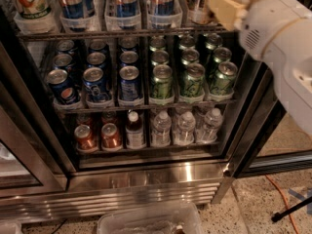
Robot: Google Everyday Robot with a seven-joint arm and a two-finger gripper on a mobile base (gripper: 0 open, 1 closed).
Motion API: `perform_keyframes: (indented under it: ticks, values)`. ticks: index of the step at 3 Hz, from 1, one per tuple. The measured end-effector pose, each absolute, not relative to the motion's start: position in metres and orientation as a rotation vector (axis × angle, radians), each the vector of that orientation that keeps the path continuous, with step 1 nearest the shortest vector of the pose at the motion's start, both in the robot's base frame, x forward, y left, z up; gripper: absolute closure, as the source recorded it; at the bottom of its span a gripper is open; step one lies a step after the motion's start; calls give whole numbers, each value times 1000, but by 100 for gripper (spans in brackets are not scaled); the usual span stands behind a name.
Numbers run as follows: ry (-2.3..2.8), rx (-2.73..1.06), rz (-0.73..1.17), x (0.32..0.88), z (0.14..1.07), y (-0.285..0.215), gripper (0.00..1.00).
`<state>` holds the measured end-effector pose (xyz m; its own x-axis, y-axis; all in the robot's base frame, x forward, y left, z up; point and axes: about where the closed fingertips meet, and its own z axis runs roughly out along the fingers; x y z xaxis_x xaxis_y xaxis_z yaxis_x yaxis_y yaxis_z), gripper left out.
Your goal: Pick orange can from top shelf of fridge
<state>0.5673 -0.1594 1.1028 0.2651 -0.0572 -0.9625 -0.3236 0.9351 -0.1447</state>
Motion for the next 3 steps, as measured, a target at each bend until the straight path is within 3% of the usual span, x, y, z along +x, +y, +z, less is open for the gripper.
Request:
perform_keyframes:
  ticks: [2,3]
  values:
    - [1413,-709,540,511,1083,33,100]
    - [1444,-756,578,502,1080,33,100]
